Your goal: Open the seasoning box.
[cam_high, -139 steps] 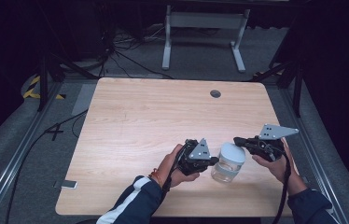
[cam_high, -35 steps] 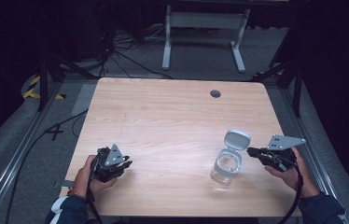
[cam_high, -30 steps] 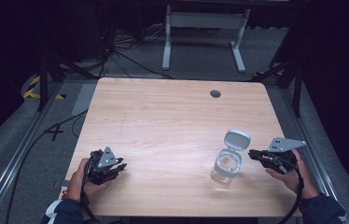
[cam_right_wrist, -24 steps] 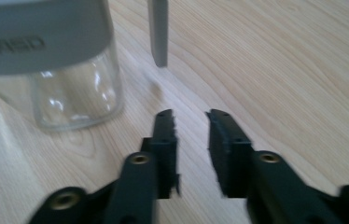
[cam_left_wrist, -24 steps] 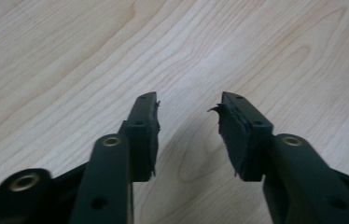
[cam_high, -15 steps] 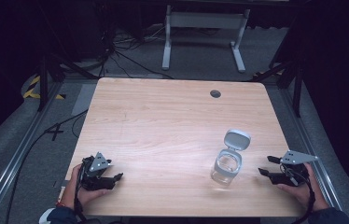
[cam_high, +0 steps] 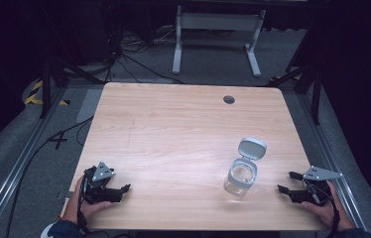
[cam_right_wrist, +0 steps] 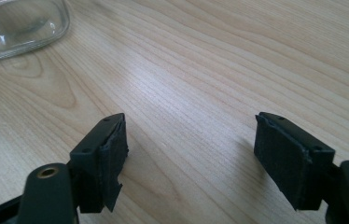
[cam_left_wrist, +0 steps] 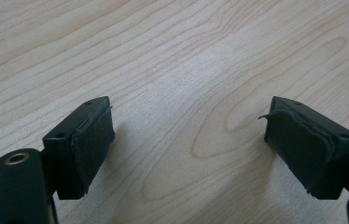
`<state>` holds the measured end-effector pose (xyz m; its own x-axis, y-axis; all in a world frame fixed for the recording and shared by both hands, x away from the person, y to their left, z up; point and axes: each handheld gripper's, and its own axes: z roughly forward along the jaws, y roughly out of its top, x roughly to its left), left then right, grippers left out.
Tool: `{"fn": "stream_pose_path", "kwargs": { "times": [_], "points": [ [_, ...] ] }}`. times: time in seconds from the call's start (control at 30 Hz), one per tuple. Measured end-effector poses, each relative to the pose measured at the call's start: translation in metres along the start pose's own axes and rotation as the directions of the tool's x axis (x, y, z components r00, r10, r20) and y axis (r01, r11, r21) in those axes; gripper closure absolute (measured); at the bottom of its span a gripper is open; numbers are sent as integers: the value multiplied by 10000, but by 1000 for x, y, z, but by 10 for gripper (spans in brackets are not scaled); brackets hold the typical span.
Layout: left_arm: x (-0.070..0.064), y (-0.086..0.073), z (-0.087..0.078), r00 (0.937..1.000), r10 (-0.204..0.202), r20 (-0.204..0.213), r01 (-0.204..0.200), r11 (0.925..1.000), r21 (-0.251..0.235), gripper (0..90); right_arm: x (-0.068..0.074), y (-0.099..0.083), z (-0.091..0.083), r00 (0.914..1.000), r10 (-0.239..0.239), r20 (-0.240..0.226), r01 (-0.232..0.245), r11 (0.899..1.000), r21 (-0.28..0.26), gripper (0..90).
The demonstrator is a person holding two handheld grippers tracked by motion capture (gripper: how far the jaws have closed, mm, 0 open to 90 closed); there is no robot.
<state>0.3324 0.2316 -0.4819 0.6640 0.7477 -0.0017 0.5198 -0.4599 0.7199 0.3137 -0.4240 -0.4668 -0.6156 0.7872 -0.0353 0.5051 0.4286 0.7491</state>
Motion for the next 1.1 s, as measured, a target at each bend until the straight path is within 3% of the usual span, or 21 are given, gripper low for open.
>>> {"fn": "stream_pose_path", "kwargs": {
  "times": [1.1],
  "points": [
    [-1, 1, 0, 10000, -70, -35, 71, 9999, 128, 144, 0, 1, 1, 10000, 7, -32, -7, 10000, 35, 239]
  ]
}}
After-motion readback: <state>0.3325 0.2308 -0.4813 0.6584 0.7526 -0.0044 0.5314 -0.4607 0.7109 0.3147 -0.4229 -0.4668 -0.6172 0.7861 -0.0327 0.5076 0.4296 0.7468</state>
